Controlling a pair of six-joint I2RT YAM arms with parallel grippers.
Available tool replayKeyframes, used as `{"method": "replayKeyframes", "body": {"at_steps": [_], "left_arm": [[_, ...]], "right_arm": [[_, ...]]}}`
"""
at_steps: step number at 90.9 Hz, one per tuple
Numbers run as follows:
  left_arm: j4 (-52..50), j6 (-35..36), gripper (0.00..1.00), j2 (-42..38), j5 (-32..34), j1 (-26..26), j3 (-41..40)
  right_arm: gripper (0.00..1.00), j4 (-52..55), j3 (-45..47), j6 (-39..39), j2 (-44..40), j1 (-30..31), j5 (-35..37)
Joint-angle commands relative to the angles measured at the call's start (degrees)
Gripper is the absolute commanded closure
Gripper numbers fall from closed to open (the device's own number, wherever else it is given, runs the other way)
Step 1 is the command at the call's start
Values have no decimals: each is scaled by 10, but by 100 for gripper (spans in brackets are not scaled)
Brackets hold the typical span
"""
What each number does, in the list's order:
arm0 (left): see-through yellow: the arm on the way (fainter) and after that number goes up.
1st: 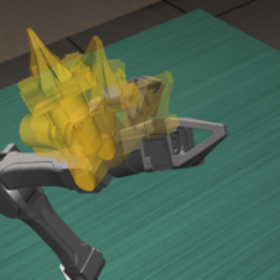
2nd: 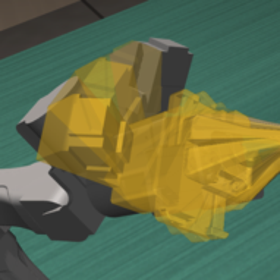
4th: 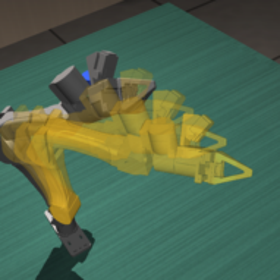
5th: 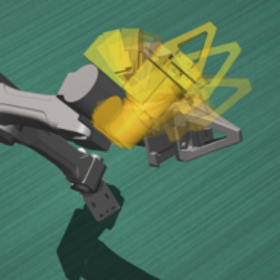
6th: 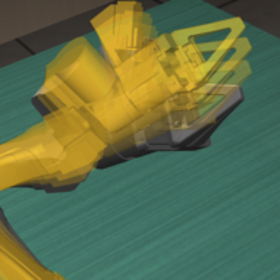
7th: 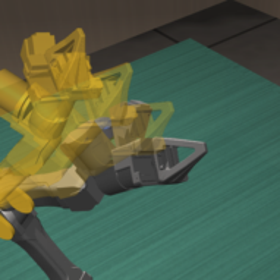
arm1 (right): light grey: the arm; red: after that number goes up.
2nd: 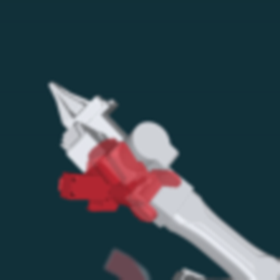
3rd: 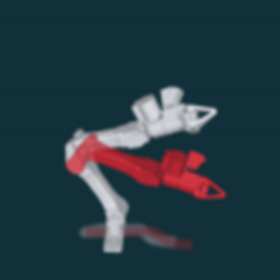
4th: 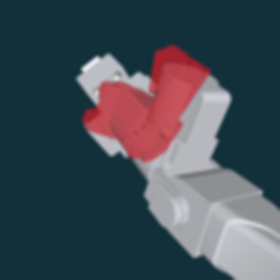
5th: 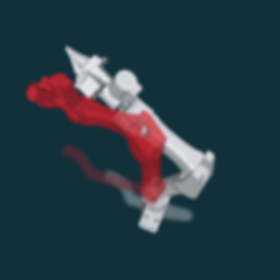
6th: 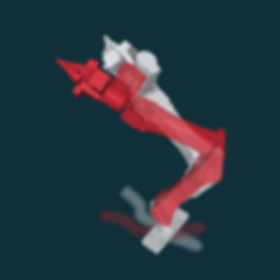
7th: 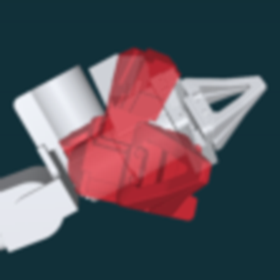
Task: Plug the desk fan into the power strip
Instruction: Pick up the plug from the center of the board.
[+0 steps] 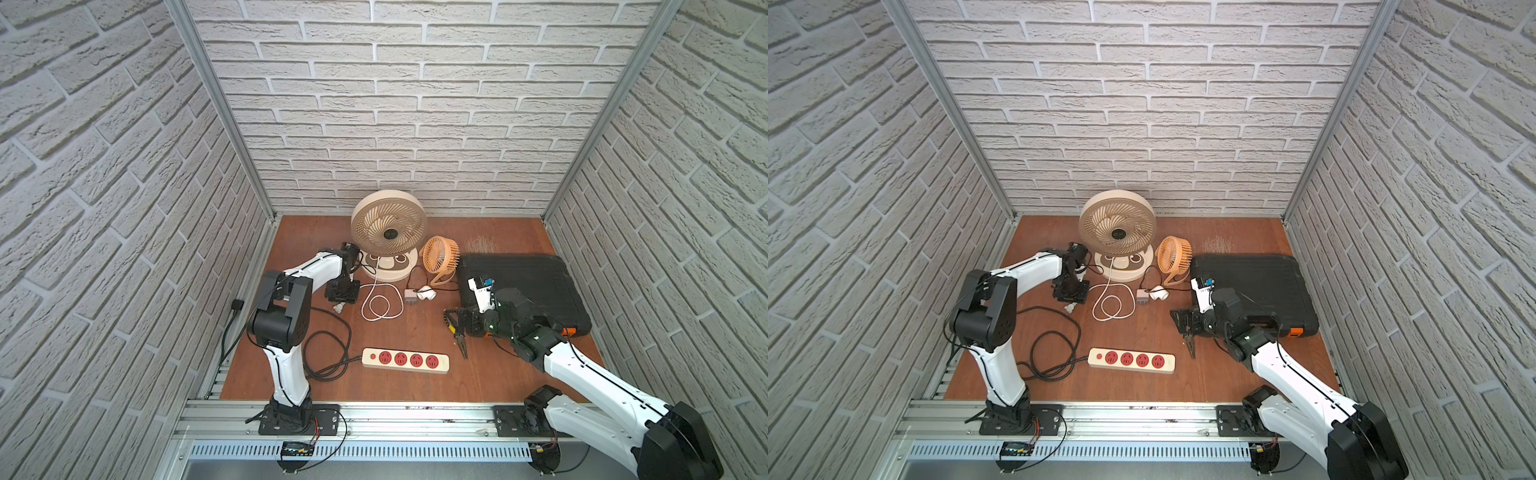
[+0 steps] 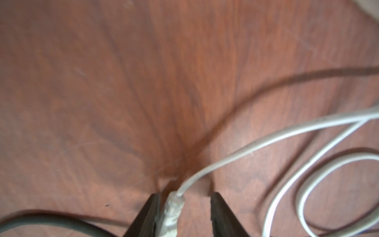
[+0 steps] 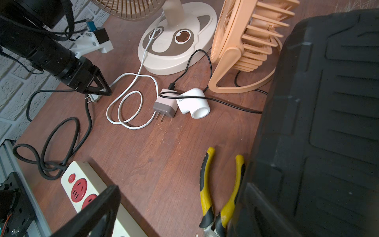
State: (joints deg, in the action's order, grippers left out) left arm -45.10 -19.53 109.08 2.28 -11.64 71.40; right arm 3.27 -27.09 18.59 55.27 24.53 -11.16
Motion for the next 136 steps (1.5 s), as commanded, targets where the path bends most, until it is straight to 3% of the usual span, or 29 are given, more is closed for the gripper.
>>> {"method": "replayKeyframes", "body": {"at_steps": [1,35,65,86,123,136], "left_arm": [[-1,0,63,20,25,-10,2],[13,-4,100,-23,38,-20,-12],[37,-39,100,-156,0,-25,-50],[92,-72,100,-277,-47,-33,-116],[280,-119,100,-460,-159,-43,-239],[352,-119,100,-497,-191,-52,-275]], "right_arm": [[1,-2,-14,-8,-12,5,8],[1,-4,-14,-9,-9,6,7],[1,-12,-11,-9,-13,10,-4],[0,-46,-6,-10,-5,14,-63],[17,-83,-52,9,22,32,-191],[30,-101,-87,32,31,50,-214]]}}
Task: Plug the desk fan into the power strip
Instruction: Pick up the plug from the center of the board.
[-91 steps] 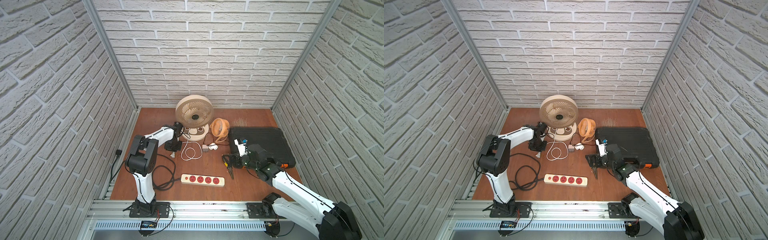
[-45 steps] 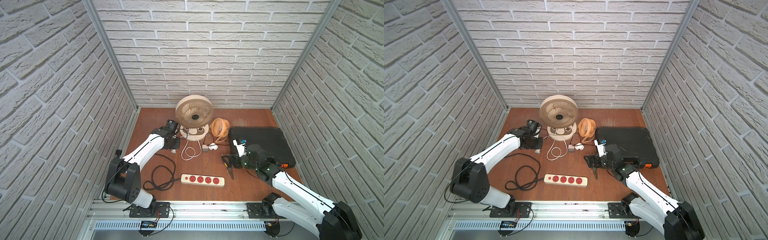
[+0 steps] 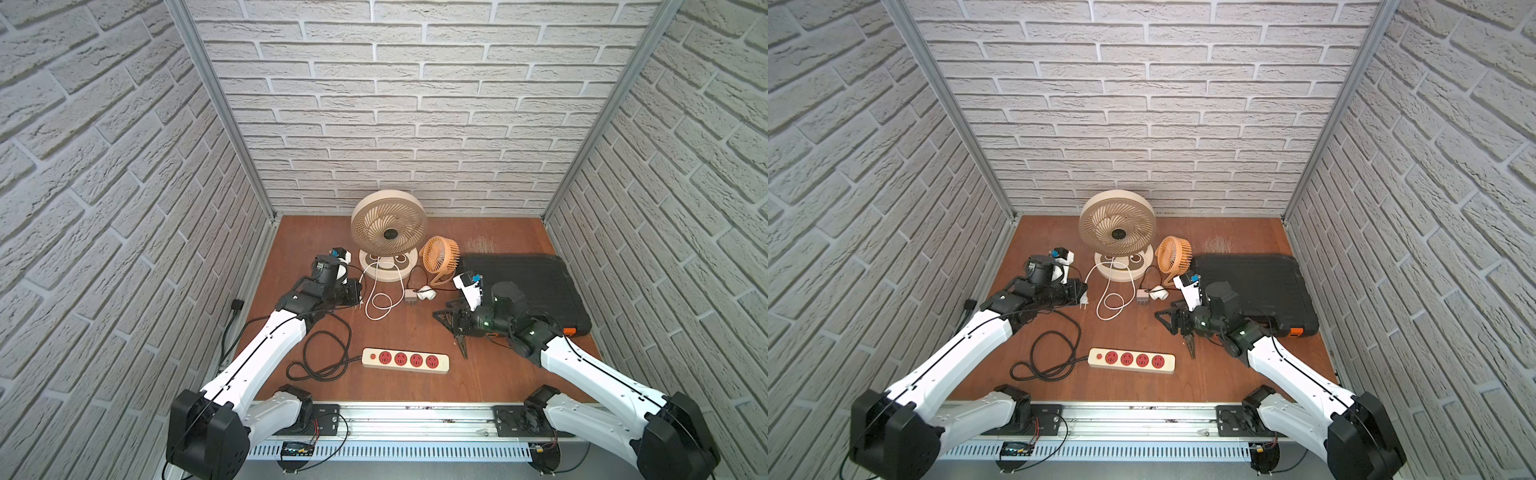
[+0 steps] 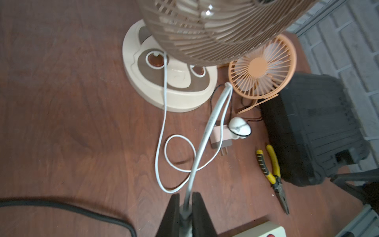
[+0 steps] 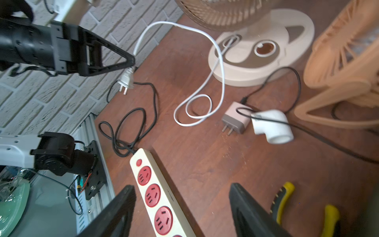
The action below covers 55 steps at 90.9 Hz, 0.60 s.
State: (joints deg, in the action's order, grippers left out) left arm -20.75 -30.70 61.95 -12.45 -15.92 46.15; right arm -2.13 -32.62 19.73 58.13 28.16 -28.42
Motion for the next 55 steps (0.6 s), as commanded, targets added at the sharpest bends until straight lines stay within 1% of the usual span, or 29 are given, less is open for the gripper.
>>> {"method": "replayKeyframes", "body": {"at_steps": [1,7,17,25,34,45,55], "left_arm": [[114,-7,100,-28,-45,-10,-25],[137,-7,100,-44,-47,-15,-40],[188,-8,100,-71,-60,-20,-71],[230,-7,100,-91,-78,-25,-93],[267,-5,100,-108,-94,-33,-113],[307,-4,100,-117,-127,-43,-131],[331,-2,100,-119,-155,-52,-142]], "right_arm": [[30,-51,-34,23,4,15,-43],[30,-69,-49,35,15,25,-53],[29,-41,-102,25,46,40,-84],[30,-41,-130,25,78,52,-108],[32,-31,-164,14,122,65,-130],[38,-1,-215,-6,179,78,-161],[41,28,-258,-29,223,94,-170]]}}
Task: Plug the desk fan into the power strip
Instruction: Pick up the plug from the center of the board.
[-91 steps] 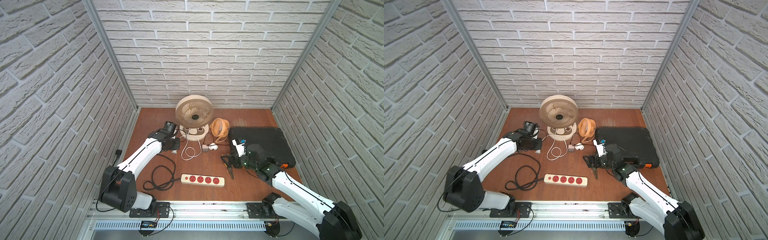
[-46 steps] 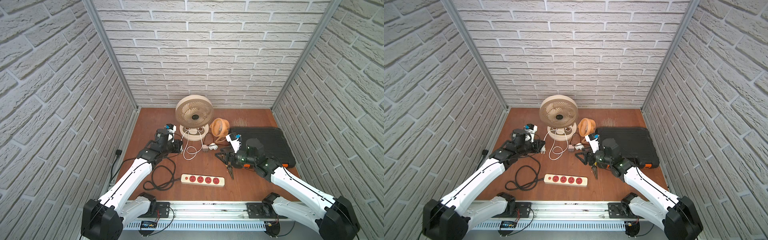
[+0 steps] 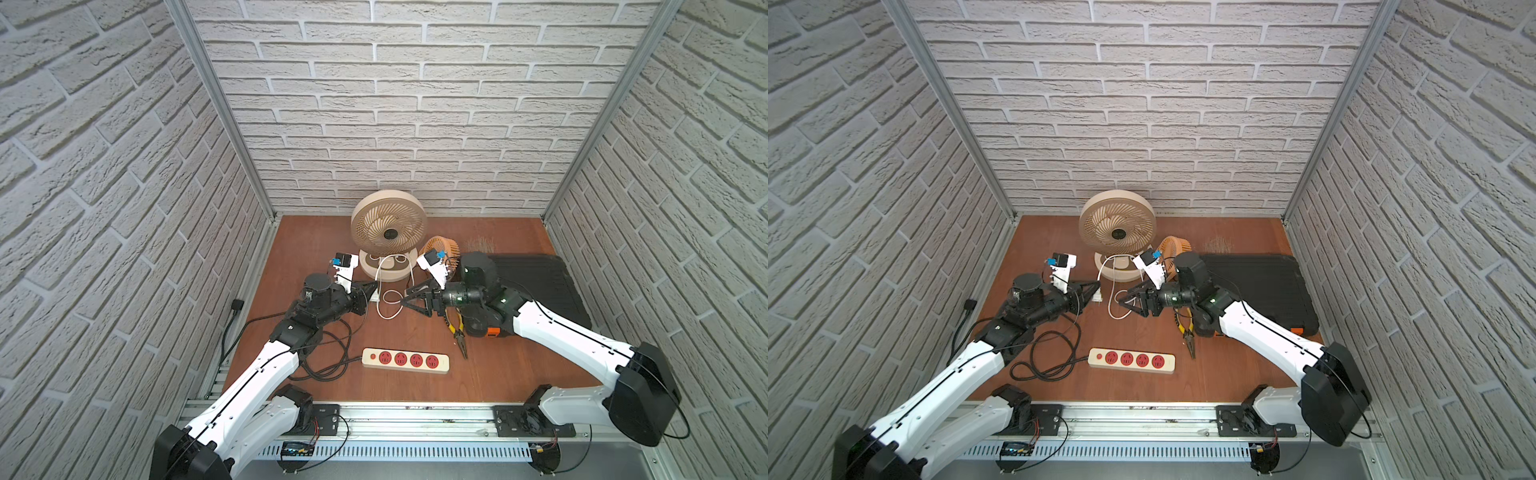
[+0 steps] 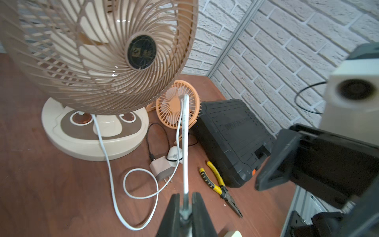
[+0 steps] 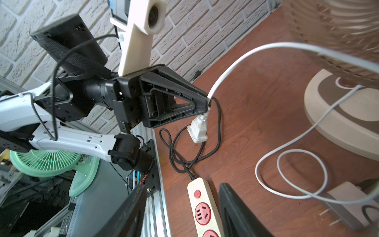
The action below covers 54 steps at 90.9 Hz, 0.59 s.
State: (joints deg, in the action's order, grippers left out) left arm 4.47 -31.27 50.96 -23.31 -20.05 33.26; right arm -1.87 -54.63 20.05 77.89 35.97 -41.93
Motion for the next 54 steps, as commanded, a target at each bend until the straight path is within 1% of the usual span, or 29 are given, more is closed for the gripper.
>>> {"method": "replayKeyframes", "body": {"at_steps": [1,20,36,45,54], "left_arm": [[80,4,100,-9,-48,-12,-14],[92,12,100,-7,-62,-29,-18],[93,17,100,-8,-65,-36,-20],[95,17,100,-8,-66,-36,-21],[95,17,100,-9,-63,-36,-23]], "right_arm": [[42,29,-43,-35,30,17,-37],[45,89,-106,-76,91,42,-44],[47,100,-121,-84,110,47,-34],[50,106,-130,-89,119,47,-33],[50,125,-139,-102,127,47,-21]]}}
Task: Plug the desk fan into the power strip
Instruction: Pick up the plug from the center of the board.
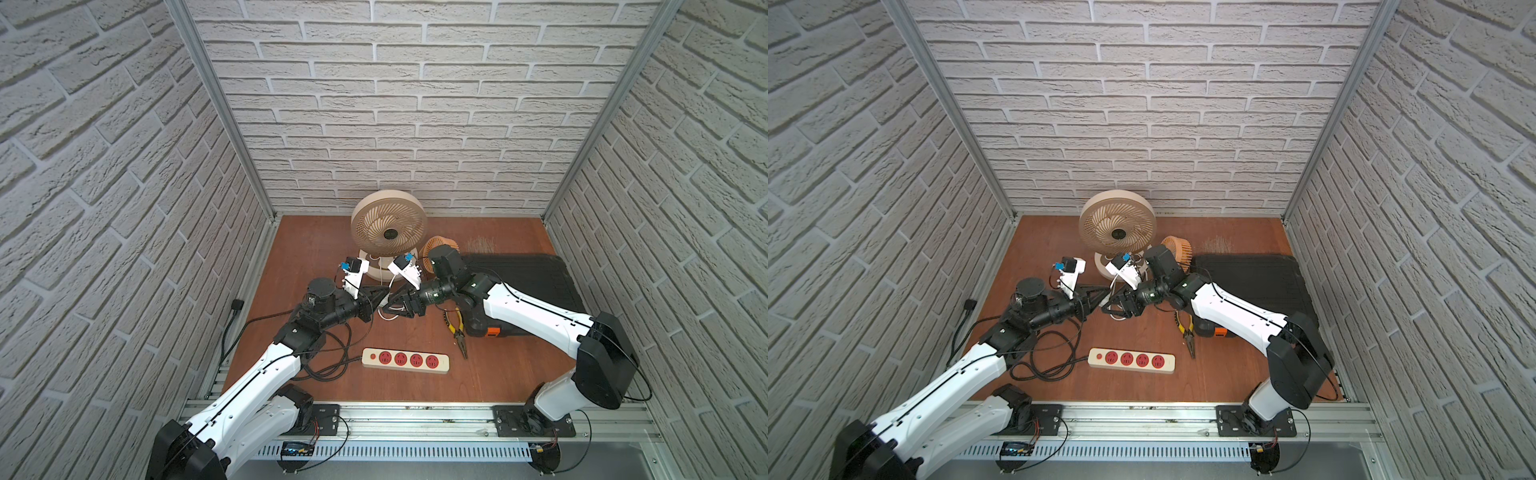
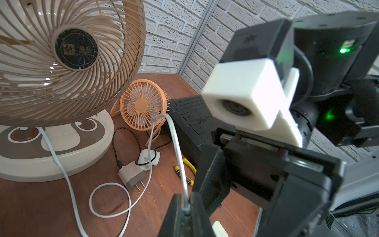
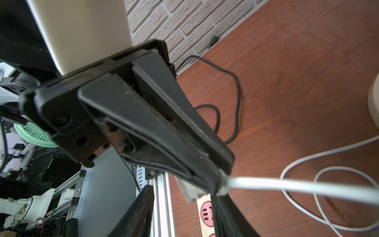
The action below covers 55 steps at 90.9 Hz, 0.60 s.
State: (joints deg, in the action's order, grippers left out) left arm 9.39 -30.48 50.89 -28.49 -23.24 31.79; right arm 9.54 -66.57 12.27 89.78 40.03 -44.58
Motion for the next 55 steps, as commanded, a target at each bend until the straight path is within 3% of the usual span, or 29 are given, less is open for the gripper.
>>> {"method": "replayKeyframes", "body": {"at_steps": [1,22,55], "left_arm": [[46,10,100,-9,-11,-5,-8],[43,10,100,-13,-5,-5,-9],[61,6,100,-14,-19,-5,-13]], "right_arm": [[49,11,-20,-25,8,7,6],[49,1,-10,-20,1,4,24],[55,-166,6,107,33,-11,-105]]}}
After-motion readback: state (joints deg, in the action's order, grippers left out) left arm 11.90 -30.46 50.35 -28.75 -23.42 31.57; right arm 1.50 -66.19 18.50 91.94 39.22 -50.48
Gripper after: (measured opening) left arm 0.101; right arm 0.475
